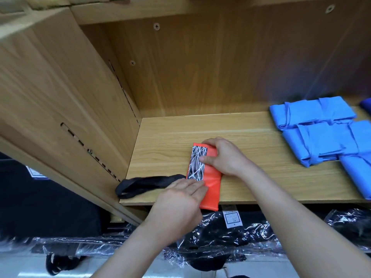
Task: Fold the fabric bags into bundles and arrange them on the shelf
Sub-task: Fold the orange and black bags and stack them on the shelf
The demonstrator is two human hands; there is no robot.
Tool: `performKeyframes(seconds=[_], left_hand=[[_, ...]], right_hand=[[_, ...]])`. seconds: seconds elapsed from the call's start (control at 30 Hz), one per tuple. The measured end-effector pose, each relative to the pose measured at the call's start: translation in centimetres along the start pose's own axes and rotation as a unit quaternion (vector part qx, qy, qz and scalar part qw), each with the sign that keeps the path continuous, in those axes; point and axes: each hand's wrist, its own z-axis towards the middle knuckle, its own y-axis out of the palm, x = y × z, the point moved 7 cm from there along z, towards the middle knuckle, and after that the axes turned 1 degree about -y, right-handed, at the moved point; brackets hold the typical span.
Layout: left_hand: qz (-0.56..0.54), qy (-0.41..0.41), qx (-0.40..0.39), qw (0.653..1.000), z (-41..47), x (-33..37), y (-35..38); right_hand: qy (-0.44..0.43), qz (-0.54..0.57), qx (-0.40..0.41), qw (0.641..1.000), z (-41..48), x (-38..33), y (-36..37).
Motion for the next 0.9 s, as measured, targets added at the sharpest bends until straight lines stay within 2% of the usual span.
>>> performKeyframes(seconds=[0.13,0.23,0.3,0.37,0.47,0.53,0.63,0.73,0.83,0.9], left_hand=[[-0.072,-0.006,-0.053,0.996,1.1,-1.4,-1.0],[-0.078,-0.001,-0.086,0.993,2.7,-1.7,-1.6],[-0.109,-0.014,-0.078,0.991,3.6,-2.6,-2.1],[-0.194,-0.048,-0.023,0.979,4.1,-3.9,-2.7],[-0.272,-0.134,0.080,0.949,4.1,-5.6,-3.1],[-0.258,-0.160,0.090,0.949,4.3,-5.4,-2.4],[-0.249,-0.178,0.075,0.949,5.0,-4.3,-1.6],[-0.211,-0.204,0.066,0.954,5.4,-4.3,-1.4],[-0.314,-0.237,0.044,0.919,5.5,-4.6,-0.7],[-0.322,-0.234,0.052,0.916,5.4,-4.2,-0.7]], right_hand=[[-0.007,0.094,0.002,0.996,-0.6,0.3,0.5],[-0.068,0.073,0.017,0.995,-1.2,-1.1,0.1],[-0.101,0.039,0.017,0.994,-1.5,-1.9,0.1],[-0.103,0.061,0.014,0.993,-1.7,-1.6,0.3],[-0.029,0.260,-0.007,0.965,-2.6,0.1,1.0],[0.033,0.371,0.004,0.928,-3.3,0.6,1.1],[0.064,0.459,0.071,0.883,-3.6,0.9,1.2],[0.081,0.483,0.170,0.855,-3.7,0.5,1.0],[0.112,0.484,0.262,0.827,-3.9,0.9,1.4],[0.131,0.480,0.295,0.816,-4.1,1.0,1.5]])
